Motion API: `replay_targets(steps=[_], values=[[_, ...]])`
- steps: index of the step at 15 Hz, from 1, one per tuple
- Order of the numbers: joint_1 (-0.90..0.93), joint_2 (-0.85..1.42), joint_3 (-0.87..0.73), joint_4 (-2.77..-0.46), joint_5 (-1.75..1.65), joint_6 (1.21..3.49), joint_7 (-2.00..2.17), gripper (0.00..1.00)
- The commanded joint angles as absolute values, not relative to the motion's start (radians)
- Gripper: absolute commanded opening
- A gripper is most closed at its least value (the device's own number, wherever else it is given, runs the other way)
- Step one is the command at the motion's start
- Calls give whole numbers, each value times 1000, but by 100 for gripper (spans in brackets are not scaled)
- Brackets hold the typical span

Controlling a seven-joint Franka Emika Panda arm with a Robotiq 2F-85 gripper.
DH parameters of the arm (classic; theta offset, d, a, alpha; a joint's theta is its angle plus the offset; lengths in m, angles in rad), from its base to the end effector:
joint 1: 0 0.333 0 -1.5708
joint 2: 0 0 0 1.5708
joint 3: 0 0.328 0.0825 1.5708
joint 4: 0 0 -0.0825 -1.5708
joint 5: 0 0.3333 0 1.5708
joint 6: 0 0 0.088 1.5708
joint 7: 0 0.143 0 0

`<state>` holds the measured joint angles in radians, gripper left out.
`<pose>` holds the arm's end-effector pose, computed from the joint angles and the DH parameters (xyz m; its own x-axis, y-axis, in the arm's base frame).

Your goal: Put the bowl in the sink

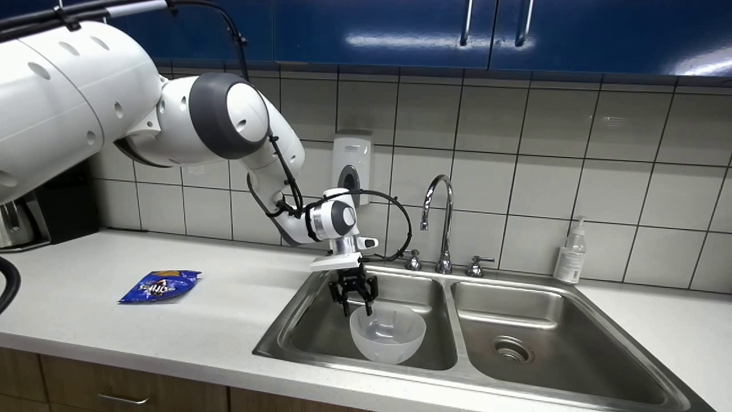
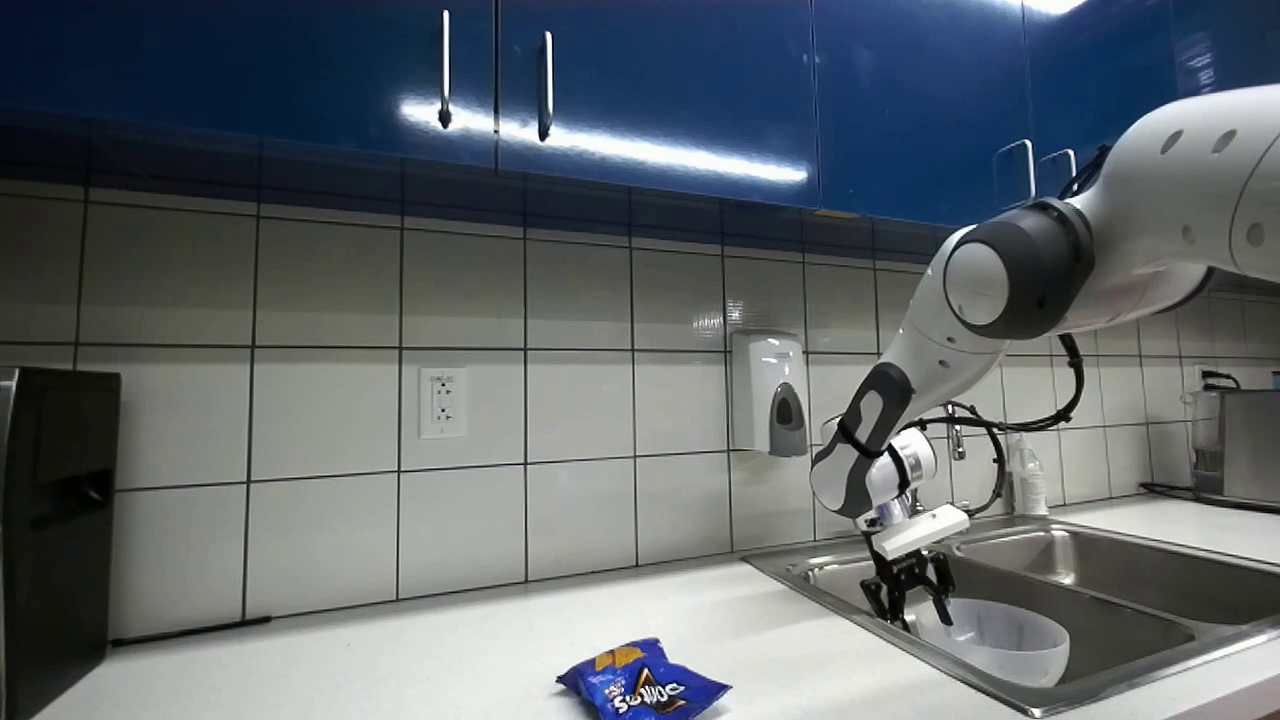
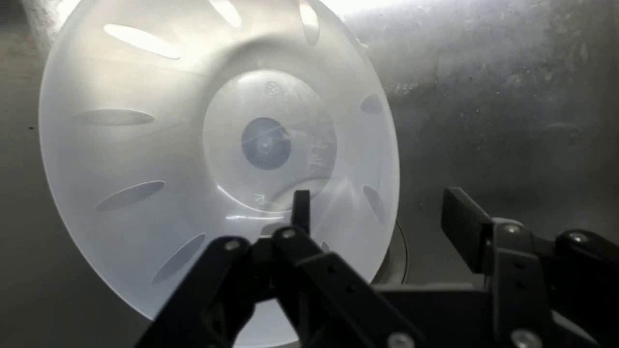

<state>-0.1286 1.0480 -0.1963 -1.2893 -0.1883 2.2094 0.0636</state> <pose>0.6653 -0.2051 0.1123 0.9726 -0.1962 -0.1245 -0.1500 -0.9393 0.3085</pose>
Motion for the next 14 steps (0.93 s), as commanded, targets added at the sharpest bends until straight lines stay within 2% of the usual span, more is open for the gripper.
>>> replay_targets(steps=[1, 9, 14], values=[[-143, 1027, -197, -1282, -193, 2194, 24, 100], [-199, 894, -197, -1362, -182, 2230, -38, 100], [-213, 743, -187, -1516, -174, 2287, -59, 100]])
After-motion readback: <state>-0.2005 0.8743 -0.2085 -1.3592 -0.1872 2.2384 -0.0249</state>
